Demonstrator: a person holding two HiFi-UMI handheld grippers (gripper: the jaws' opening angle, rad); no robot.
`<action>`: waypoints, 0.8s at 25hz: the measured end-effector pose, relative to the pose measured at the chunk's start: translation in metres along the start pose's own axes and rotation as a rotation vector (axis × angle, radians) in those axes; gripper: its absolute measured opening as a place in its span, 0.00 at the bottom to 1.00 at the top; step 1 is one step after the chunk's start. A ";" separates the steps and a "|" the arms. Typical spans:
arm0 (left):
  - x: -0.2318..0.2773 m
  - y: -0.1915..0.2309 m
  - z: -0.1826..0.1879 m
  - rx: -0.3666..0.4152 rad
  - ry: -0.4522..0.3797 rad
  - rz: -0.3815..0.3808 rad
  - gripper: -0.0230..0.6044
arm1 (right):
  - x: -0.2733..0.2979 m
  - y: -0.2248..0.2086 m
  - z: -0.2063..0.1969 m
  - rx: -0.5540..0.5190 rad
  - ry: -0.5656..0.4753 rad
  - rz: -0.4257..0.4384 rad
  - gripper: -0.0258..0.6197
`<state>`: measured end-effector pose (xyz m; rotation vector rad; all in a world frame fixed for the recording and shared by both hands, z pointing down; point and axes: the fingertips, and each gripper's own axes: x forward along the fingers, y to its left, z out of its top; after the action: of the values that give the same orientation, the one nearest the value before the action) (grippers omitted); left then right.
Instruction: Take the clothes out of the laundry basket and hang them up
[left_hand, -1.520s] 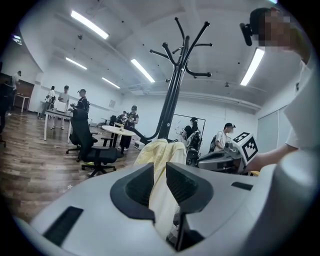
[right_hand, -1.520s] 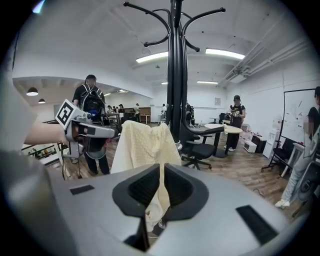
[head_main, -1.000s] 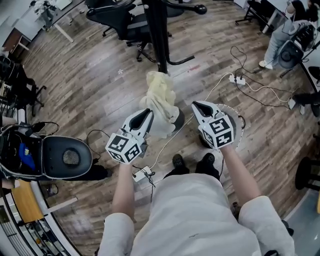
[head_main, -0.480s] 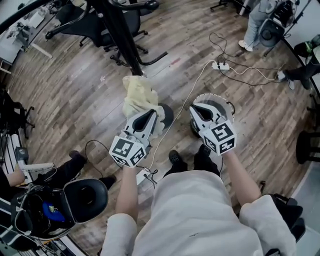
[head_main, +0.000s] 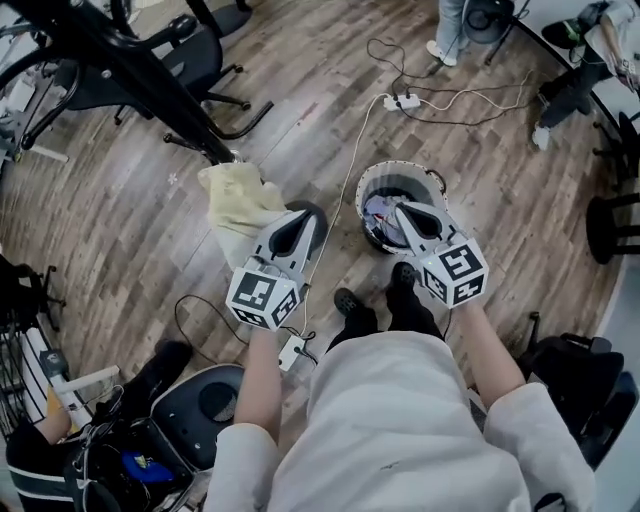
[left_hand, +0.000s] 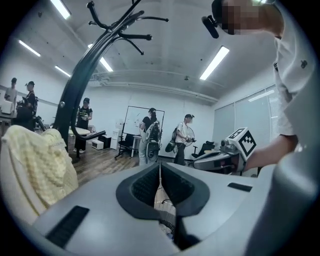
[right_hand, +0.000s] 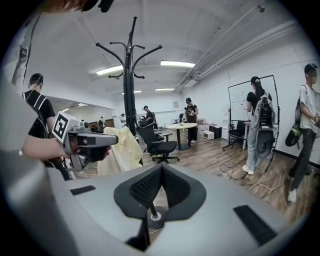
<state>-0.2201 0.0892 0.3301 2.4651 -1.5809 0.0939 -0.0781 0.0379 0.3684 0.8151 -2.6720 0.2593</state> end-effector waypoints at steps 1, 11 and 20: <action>0.005 -0.003 -0.001 0.003 0.010 -0.017 0.08 | -0.005 -0.006 -0.003 0.014 0.004 -0.021 0.05; 0.057 -0.035 -0.014 0.011 0.085 -0.119 0.08 | -0.041 -0.063 -0.022 0.108 0.008 -0.163 0.05; 0.109 -0.071 -0.032 -0.007 0.149 -0.154 0.08 | -0.063 -0.109 -0.044 0.138 0.032 -0.182 0.05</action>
<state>-0.1081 0.0273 0.3694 2.4999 -1.3255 0.2406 0.0443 -0.0079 0.3939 1.0798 -2.5510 0.4106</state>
